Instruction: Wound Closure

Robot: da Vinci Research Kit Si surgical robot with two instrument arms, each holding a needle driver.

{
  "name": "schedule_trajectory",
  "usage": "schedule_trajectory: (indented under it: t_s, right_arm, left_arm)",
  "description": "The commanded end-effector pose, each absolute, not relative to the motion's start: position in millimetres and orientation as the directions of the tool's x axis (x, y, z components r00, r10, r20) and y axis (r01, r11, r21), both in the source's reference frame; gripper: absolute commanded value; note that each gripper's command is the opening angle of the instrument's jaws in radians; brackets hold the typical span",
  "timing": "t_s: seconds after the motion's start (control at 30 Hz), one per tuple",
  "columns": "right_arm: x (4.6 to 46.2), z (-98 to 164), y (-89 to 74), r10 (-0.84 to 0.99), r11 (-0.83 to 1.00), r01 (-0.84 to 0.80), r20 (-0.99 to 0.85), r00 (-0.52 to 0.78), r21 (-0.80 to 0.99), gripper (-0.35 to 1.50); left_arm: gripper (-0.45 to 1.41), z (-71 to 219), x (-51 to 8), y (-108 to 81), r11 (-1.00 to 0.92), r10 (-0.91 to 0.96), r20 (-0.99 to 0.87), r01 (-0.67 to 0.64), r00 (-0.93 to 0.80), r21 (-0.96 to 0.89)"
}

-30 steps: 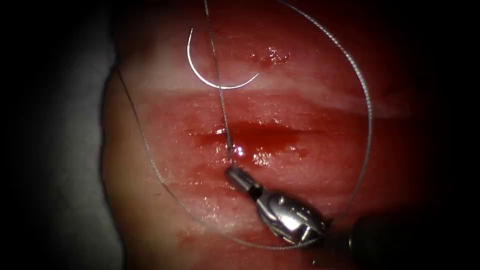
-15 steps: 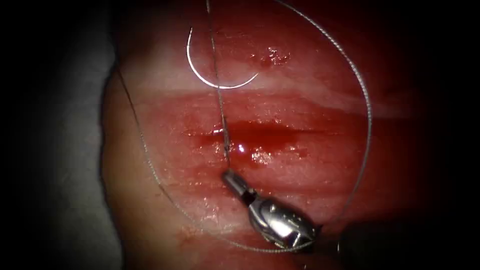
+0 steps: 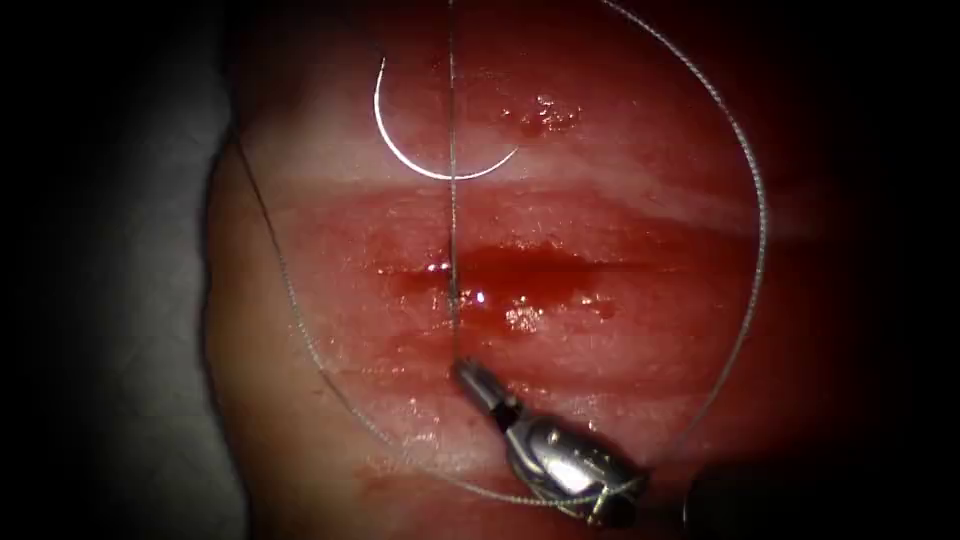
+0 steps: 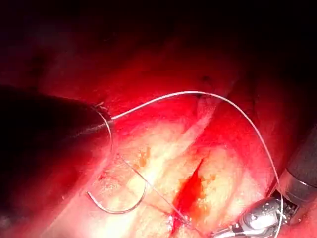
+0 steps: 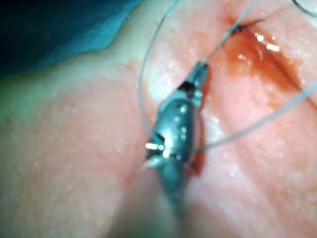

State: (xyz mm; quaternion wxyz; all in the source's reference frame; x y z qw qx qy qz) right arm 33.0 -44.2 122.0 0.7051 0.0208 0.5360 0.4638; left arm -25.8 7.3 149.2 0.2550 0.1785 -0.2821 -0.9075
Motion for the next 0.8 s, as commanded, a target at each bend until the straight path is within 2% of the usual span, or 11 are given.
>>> schedule_trajectory:
  t_s: [0.03, 0.07, 0.23, 0.8]
  right_arm:
    - [33.5, 121.6, -46.3, 0.682, 0.568, -0.628, -0.732, -0.003, 0.532, -0.35]
    - [33.6, 121.1, -46.6, 0.683, 0.567, -0.628, -0.731, -0.003, 0.533, -0.35]
    - [33.7, 120.1, -47.4, 0.682, 0.571, -0.625, -0.731, 0.003, 0.531, -0.35]
    - [34.0, 120.2, -48.6, 0.674, 0.583, -0.627, -0.739, 0.018, 0.517, -0.35]
  left_arm:
    - [-0.45, 150.1, -26.7, 6.7, -0.697, -0.578, -0.153, 0.387, -0.802, 0.603]
    - [-0.45, 150.6, -27.6, 6.3, -0.668, -0.601, -0.096, 0.433, -0.793, 0.606]
    - [-0.45, 151.1, -29.1, 6.5, -0.632, -0.627, -0.017, 0.496, -0.778, 0.596]
    - [-0.45, 151.2, -29.7, 6.8, -0.576, -0.651, 0.083, 0.563, -0.754, 0.594]
